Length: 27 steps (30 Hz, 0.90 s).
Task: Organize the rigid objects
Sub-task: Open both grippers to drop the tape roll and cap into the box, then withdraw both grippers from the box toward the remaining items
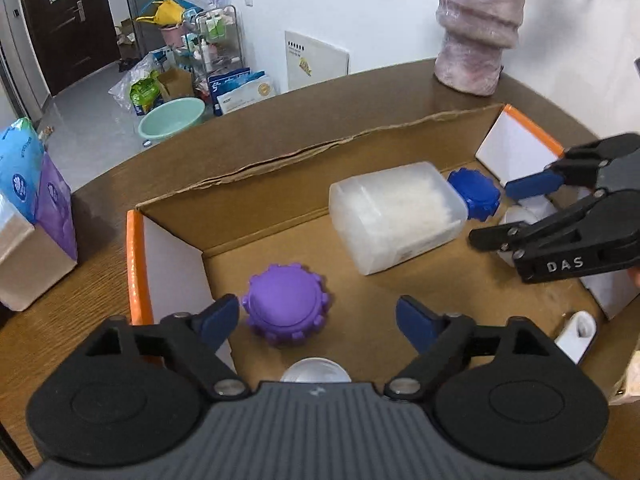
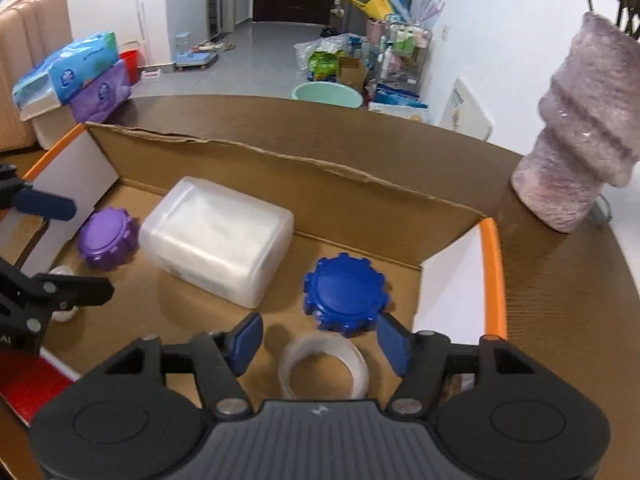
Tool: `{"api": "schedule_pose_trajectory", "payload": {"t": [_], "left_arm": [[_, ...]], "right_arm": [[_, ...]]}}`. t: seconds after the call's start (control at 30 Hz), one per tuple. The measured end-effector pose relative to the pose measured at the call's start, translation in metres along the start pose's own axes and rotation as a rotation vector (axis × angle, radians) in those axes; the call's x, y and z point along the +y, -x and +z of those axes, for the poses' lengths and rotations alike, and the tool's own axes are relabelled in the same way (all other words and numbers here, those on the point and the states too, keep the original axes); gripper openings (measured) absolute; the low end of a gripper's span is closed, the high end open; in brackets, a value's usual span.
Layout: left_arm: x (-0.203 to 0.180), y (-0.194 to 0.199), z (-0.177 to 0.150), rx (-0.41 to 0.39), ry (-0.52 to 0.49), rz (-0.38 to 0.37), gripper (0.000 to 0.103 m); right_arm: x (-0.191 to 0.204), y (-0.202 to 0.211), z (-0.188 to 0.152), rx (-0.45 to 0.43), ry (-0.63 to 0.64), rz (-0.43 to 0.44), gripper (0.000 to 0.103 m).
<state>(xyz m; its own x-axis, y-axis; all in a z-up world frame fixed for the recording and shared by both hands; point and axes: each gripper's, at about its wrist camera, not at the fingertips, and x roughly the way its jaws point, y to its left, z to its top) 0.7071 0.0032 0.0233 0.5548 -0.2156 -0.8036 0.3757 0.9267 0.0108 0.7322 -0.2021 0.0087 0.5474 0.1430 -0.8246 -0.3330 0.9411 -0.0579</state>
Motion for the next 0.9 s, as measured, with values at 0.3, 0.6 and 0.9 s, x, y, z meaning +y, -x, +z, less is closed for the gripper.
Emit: {"api": "schedule_pose_trajectory", "payload": {"t": [0.3, 0.6, 0.9], "left_arm": [[0.001, 0.015, -0.002, -0.057, 0.052, 0.058, 0.097], [-0.008, 0.112, -0.007, -0.22, 0.125, 0.187, 0.102], [-0.035, 0.204, -0.03, -0.427, 0.11, 0.237, 0.103]], "right_arm": [[-0.002, 0.018, -0.006, -0.123, -0.024, -0.067, 0.074], [-0.013, 0.102, -0.019, -0.189, -0.056, -0.086, 0.076], [-0.023, 0.209, -0.044, -0.323, -0.096, -0.129, 0.087]]}}
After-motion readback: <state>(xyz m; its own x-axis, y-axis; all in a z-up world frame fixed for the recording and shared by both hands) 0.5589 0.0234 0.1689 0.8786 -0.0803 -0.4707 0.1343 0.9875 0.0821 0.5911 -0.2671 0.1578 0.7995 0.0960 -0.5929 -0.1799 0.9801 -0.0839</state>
